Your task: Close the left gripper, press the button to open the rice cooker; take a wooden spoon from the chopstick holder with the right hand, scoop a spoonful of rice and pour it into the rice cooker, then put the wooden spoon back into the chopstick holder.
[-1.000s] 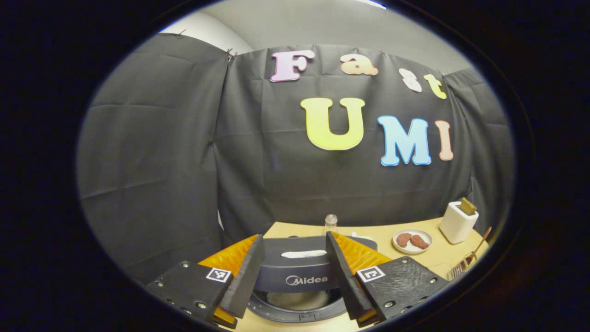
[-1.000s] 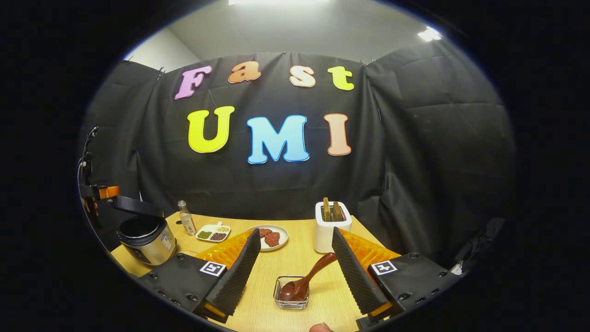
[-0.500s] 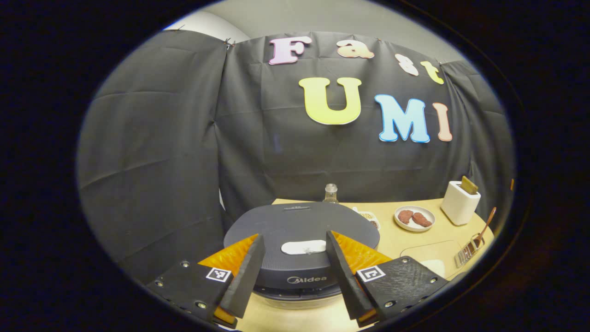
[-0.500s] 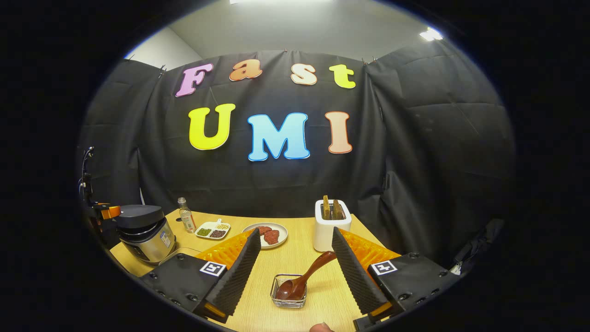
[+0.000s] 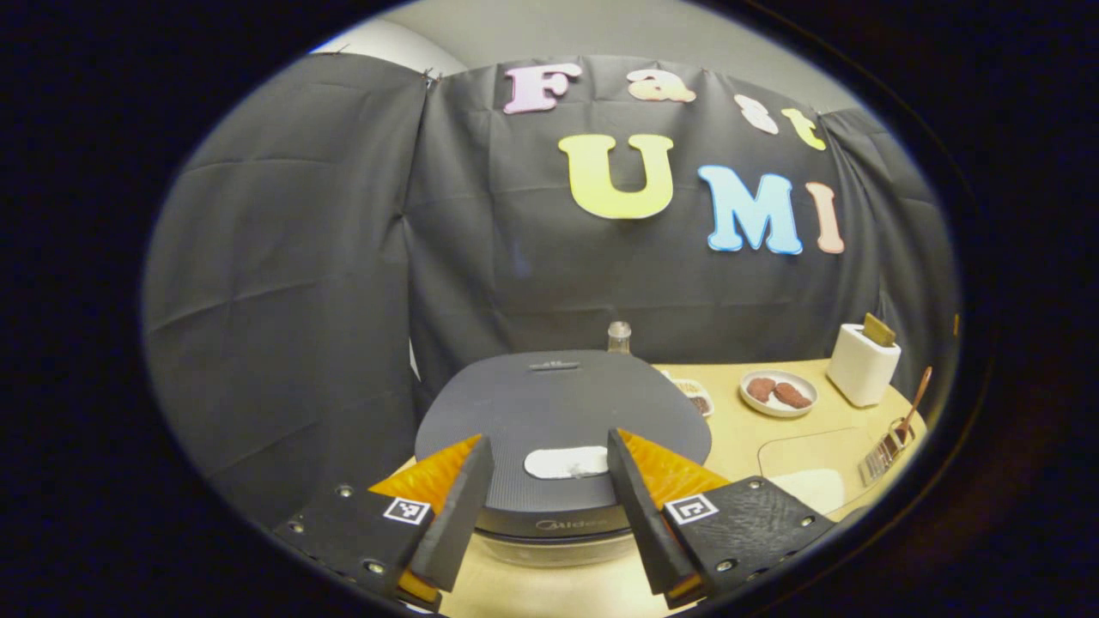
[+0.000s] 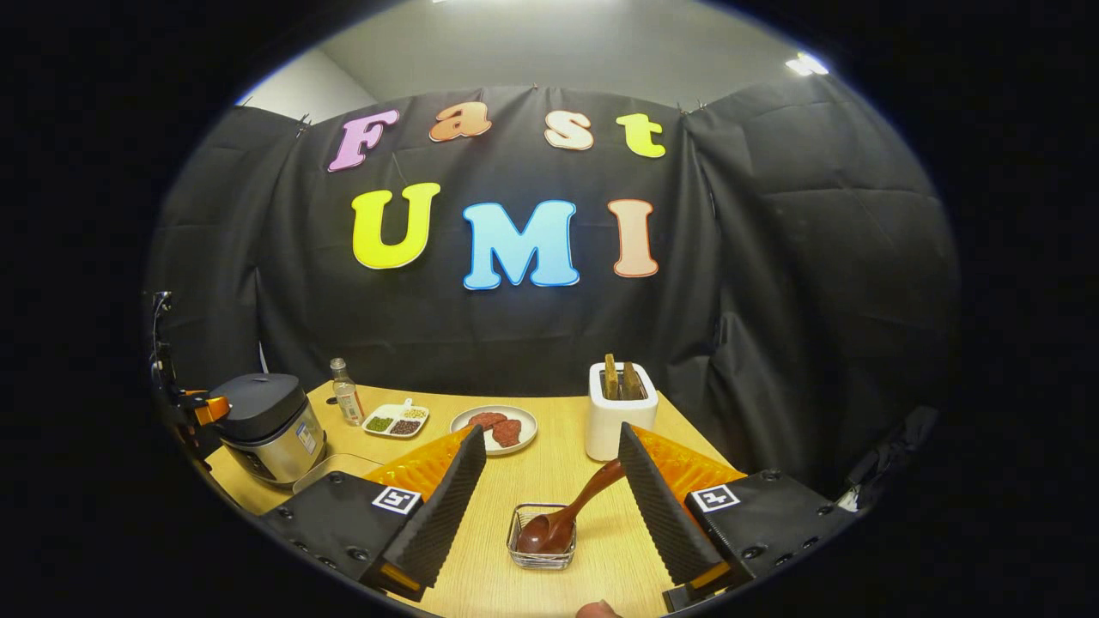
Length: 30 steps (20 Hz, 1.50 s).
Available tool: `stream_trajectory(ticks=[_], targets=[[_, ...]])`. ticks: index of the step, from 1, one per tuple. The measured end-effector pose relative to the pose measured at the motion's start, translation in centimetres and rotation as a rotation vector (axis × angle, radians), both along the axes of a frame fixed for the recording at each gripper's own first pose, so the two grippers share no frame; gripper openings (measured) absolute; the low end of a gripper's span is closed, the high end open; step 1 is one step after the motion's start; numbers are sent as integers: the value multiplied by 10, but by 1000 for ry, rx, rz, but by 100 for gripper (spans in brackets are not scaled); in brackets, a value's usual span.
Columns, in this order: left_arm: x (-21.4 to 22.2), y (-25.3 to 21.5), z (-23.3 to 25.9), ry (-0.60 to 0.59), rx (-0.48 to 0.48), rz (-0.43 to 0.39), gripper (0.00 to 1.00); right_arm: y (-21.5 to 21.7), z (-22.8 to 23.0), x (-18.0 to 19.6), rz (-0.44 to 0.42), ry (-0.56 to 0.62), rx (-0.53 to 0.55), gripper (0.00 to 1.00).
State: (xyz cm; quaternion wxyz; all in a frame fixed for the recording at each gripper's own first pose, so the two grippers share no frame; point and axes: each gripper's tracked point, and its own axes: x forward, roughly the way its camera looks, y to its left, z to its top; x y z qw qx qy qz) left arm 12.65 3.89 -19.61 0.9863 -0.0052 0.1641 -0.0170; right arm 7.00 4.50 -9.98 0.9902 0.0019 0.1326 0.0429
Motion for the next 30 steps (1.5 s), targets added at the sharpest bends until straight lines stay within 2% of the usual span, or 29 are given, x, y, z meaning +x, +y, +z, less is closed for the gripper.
stream_trajectory(ticks=[4, 5, 11, 12, 13, 14, 16, 21, 22, 23, 30], targets=[[2, 0, -7, 4, -2, 24, 86, 1, -2, 2, -5, 3, 5, 98], [0, -1, -14, 41, -4, 33, 86, 2, -2, 2, -3, 6, 9, 98], [2, -1, -4, 31, -7, 49, 86, 4, 3, -1, 18, -2, 27, 98], [2, 0, 5, 19, -2, 59, 84, 1, 10, -1, 20, -18, 30, 98], [2, 0, 17, 1, -1, 66, 83, -2, 17, -3, 24, -33, 33, 94], [-1, -5, 33, -30, -1, 69, 81, -6, 21, -5, 28, -47, 37, 98], [-11, -17, 72, -88, 7, 63, 81, -15, 30, -10, 40, -71, 42, 98], [-64, -58, 153, -216, 37, 36, 81, -35, 43, -21, 94, -105, 74, 98], [-74, -68, 165, -233, 35, 28, 81, -38, 46, -24, 105, -112, 75, 93], [-83, -77, 175, -247, 26, 17, 81, -42, 50, -25, 110, -122, 70, 98], [-123, -97, 223, -330, -20, -23, 81, -39, 70, -38, 121, -170, 52, 98]])
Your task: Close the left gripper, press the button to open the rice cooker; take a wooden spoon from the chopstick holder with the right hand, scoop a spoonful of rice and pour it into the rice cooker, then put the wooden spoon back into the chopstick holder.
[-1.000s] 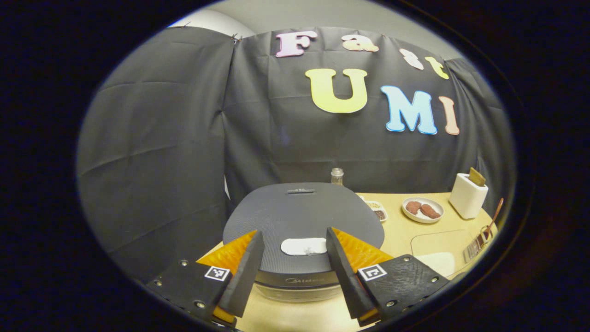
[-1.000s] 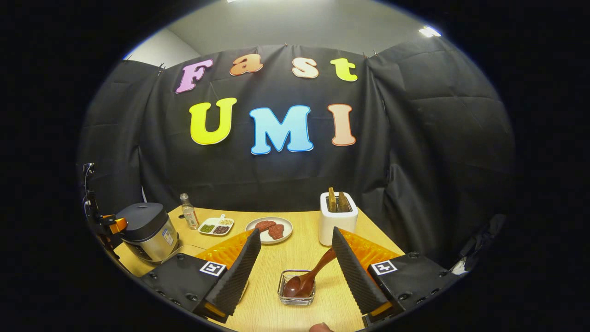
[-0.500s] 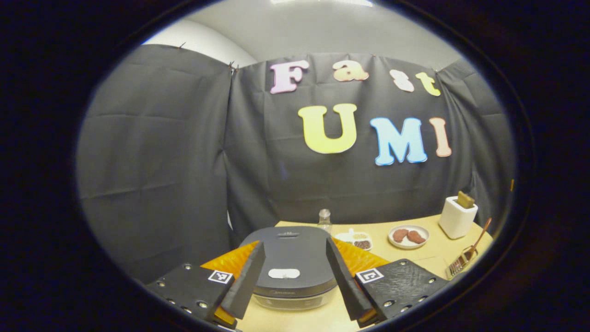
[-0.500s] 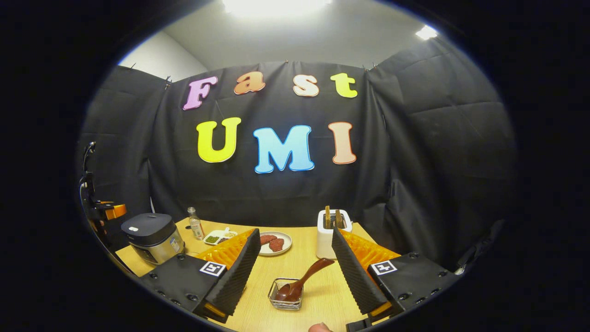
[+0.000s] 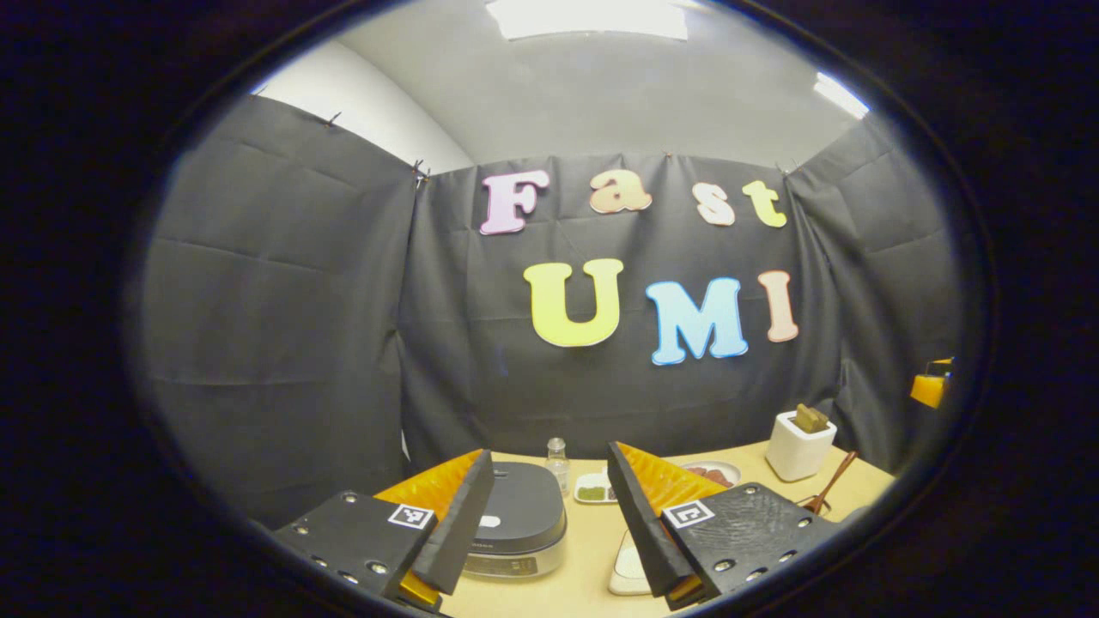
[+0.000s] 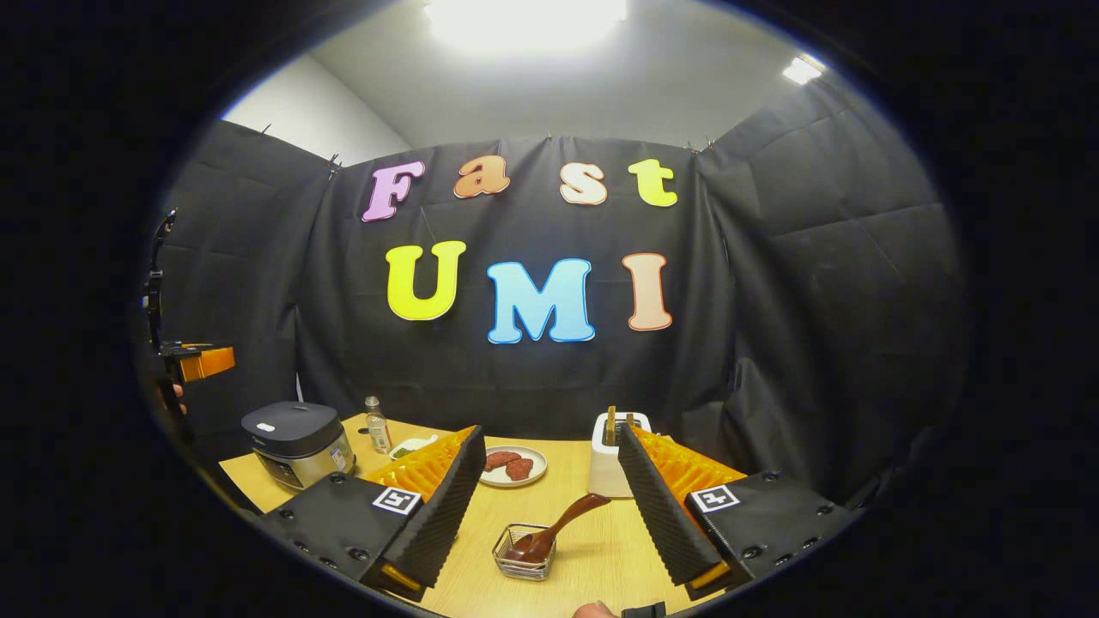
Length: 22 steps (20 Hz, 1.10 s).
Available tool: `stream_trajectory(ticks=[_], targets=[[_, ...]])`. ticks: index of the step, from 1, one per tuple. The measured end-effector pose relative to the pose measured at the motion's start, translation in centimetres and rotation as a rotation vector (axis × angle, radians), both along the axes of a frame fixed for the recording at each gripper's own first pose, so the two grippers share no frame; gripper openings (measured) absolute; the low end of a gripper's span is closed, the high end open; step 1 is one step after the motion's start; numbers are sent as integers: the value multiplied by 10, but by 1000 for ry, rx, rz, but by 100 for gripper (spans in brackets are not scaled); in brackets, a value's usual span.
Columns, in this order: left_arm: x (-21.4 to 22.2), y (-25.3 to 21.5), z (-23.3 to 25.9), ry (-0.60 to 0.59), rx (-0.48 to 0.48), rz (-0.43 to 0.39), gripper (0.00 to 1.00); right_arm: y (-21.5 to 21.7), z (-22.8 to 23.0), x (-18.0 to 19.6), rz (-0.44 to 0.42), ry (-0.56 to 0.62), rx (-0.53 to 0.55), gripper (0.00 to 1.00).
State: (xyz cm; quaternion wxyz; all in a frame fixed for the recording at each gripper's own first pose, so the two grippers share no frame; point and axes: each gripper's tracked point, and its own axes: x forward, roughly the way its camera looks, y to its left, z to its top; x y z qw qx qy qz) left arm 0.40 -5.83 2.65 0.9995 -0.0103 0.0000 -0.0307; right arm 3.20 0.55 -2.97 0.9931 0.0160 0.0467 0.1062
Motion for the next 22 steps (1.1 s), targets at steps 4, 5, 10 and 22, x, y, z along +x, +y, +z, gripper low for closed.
stream_trajectory(ticks=[4, 5, 10, 22], targets=[[-8, 13, 5, -12, 33, -20, 81, 14, 8, -6, -1, -5, 20, 100], [-9, 16, 5, -10, 35, -29, 81, 16, 9, -8, -11, -9, 20, 98], [-13, 39, 12, -30, 26, -44, 81, 33, 25, -18, -32, -34, 43, 98], [-20, 67, 17, -54, 11, -58, 81, 40, 40, -39, -73, -70, 26, 98]])
